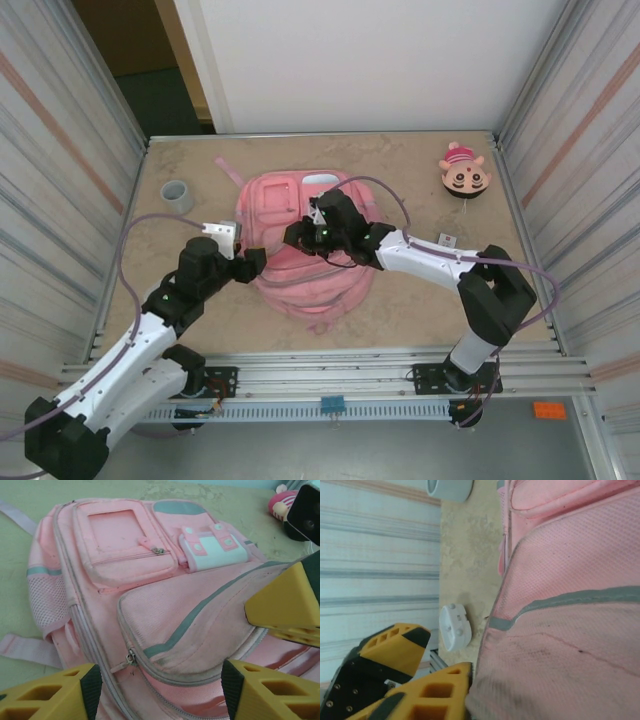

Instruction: Pack books, pencil case, and school supplies into a backpack

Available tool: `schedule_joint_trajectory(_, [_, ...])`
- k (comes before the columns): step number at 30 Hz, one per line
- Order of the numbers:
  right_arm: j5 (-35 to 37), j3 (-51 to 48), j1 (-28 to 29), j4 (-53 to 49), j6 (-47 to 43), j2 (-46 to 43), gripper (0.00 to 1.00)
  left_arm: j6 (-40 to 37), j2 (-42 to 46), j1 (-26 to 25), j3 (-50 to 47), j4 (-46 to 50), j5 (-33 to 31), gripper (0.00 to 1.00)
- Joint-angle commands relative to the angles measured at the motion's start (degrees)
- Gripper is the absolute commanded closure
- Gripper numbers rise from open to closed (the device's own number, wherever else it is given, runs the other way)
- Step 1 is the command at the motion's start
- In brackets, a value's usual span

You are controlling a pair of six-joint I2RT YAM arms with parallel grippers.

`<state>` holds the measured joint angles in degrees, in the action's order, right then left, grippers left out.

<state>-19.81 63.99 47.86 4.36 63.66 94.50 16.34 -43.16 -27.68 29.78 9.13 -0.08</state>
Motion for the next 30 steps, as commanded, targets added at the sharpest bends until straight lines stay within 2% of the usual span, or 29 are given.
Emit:
schedule_joint_trajectory(1, [-2.40, 0.10, 0.78, -3.24, -2.06, -2.87, 0.72, -1.62, 0.58, 0.48, 1.30, -0.86, 0.92, 0.34])
schedule_joint_trajectory(6, [-1.87, -1.54, -0.41, -16.94, -7.75, -9.62, 0.55, -0.62, -0.82, 0.35, 1.33, -3.59, 3.54, 0.34])
schedule_joint_trajectory(11, [-3.82, 1.59, -5.07, -34.80, -16.45, -15.74, 0.50, 0.95, -4.13, -0.30, 2.17, -5.61, 4.73, 0.31])
schedule_joint_trajectory(13, [-2.41, 3.30, -7.78, -42.81, -20.43, -18.06, 0.48, 1.41, -5.66, -0.99, 2.39, -6.16, 4.84, 0.30])
schedule_joint_trajectory(16, [2.88, 5.35, -14.18, -53.28, -25.56, -21.38, 0.43, 1.42, -7.71, -2.46, 2.56, -7.78, 4.72, 0.30])
schedule_joint_trajectory(19, [11.10, 7.15, -22.18, -61.92, -31.08, -24.17, 0.38, 1.71, -9.36, -3.41, 2.72, -9.35, 4.88, 0.30])
schedule_joint_trajectory(22, [16.66, 7.75, -30.50, -66.46, -35.72, -25.15, 0.36, 1.85, -10.32, -3.87, 2.85, -10.30, 5.14, 0.29])
schedule_joint_trajectory(26, [17.80, 6.11, -40.32, -67.33, -40.87, -23.58, 0.33, 1.94, -10.85, -4.09, 2.65, -10.76, 5.10, 0.29])
schedule_joint_trajectory(30, [18.57, 5.05, -46.64, -67.15, -43.60, -18.50, 0.30, 1.81, -10.98, -4.16, 2.01, -10.71, 4.56, 0.29])
